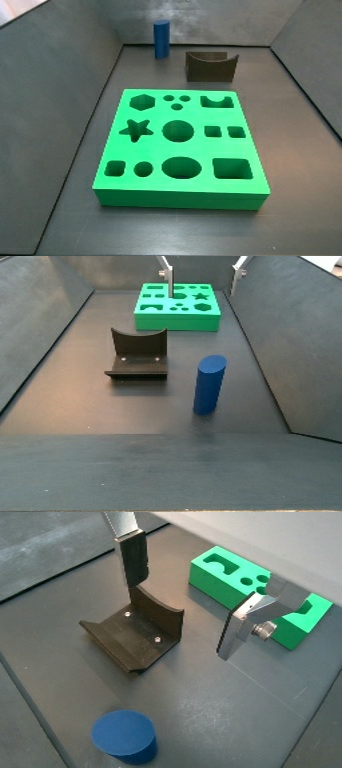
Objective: Pick up the oval object. Move up. Move to above the board. Insert the oval object.
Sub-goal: Pick up the oval object.
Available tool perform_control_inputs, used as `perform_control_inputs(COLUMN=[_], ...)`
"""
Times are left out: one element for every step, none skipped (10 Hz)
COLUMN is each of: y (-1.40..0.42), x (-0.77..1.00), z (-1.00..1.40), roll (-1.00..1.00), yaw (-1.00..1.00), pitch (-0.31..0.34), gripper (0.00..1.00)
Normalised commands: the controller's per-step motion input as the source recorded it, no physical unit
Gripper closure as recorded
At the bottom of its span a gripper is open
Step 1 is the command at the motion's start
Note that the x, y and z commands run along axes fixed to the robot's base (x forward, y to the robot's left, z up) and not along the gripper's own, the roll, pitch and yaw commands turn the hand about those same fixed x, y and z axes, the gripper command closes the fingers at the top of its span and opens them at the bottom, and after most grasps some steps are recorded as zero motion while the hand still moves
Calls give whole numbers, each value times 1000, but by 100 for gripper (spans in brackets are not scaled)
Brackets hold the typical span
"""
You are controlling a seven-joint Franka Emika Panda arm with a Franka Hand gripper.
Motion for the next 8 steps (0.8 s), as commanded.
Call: perform_control_inputs(y=[89, 223, 271, 323, 277, 286, 300, 314], x=[-157, 0, -49, -83, 0, -3, 0, 0], z=[9, 0, -60, -146, -169, -191, -223, -280], roll=[-99, -80, -57, -17, -9, -13, -17, -19], yaw=[183, 697, 763, 789, 860, 860, 851, 834], pitch=[-10, -76, -100, -149, -150, -150, -156, -177], gripper=[0, 0, 0, 0, 0, 0, 0, 0])
